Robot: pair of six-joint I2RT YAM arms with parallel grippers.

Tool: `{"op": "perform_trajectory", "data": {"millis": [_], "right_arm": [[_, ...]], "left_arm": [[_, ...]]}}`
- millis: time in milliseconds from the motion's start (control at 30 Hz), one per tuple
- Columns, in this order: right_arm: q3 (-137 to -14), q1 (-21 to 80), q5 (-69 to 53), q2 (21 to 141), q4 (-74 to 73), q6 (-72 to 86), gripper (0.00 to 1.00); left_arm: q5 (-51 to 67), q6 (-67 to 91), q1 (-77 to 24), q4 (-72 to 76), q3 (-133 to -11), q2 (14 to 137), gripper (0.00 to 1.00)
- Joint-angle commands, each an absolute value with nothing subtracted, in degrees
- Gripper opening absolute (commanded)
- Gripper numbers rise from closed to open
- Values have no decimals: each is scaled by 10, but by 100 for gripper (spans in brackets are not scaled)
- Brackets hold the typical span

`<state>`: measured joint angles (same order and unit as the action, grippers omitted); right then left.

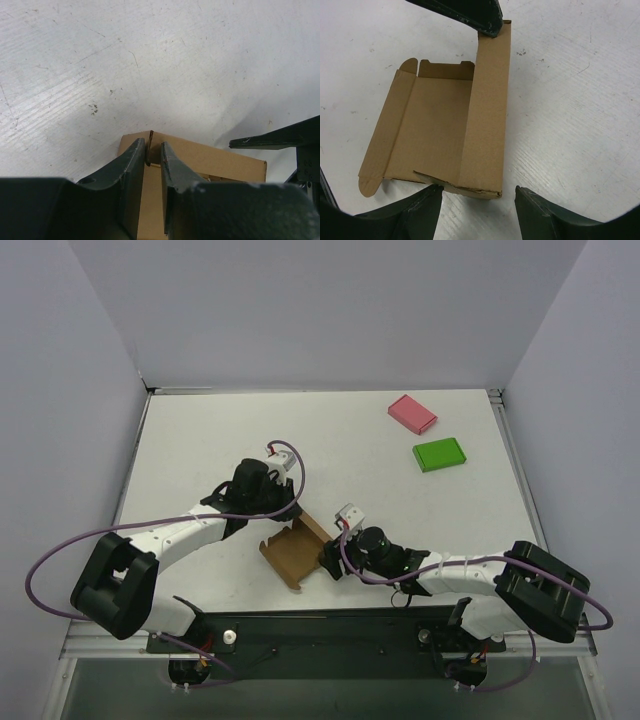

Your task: Fold the paper box

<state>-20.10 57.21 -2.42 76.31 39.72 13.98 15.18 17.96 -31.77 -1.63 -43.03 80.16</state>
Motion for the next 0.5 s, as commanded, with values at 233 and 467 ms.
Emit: {"op": "perform_trajectory", "data": {"millis": [233, 467], "right_arm": [[-234, 601, -3, 759, 465, 153, 62], [-245, 607, 52, 774, 453, 166, 60]], "left_arm": [[167, 178, -323, -82, -427, 819, 27], [170, 179, -323, -81, -425, 817, 27]]}}
